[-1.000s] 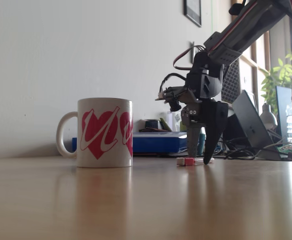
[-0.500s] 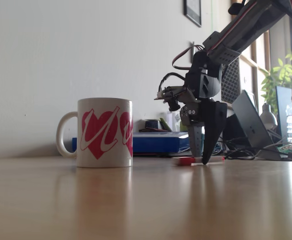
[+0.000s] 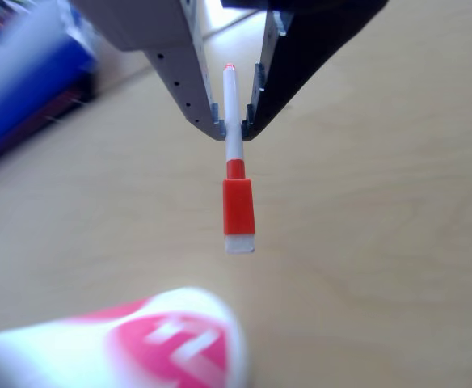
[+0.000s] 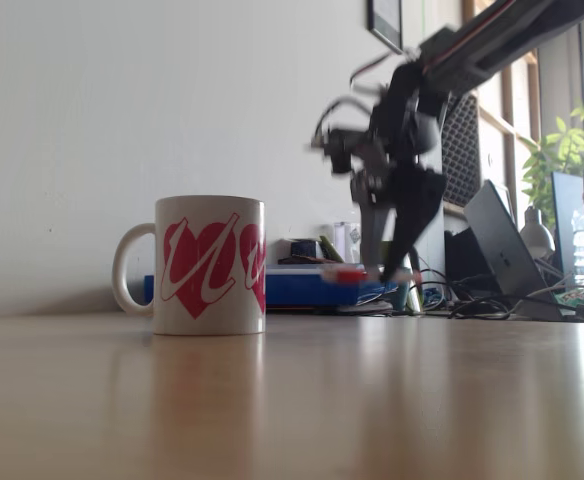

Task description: Grab the pen and place it in the cup.

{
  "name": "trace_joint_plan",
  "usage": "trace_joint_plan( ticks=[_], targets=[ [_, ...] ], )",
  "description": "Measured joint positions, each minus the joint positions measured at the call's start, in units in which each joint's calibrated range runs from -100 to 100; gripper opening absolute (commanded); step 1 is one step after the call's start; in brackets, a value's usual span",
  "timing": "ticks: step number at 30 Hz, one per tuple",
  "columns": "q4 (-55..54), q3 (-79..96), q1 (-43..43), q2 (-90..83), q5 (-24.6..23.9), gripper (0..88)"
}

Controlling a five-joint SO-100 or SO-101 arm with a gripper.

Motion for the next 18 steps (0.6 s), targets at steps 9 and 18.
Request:
trace_joint_plan(
  ticks=[9, 18],
  targets=[
    [0.0, 0.1, -7.3, -21.2, -7.4, 1.1],
    [-10.8, 0.0, -20.2, -24.8, -21.8, 1.1]
  ],
)
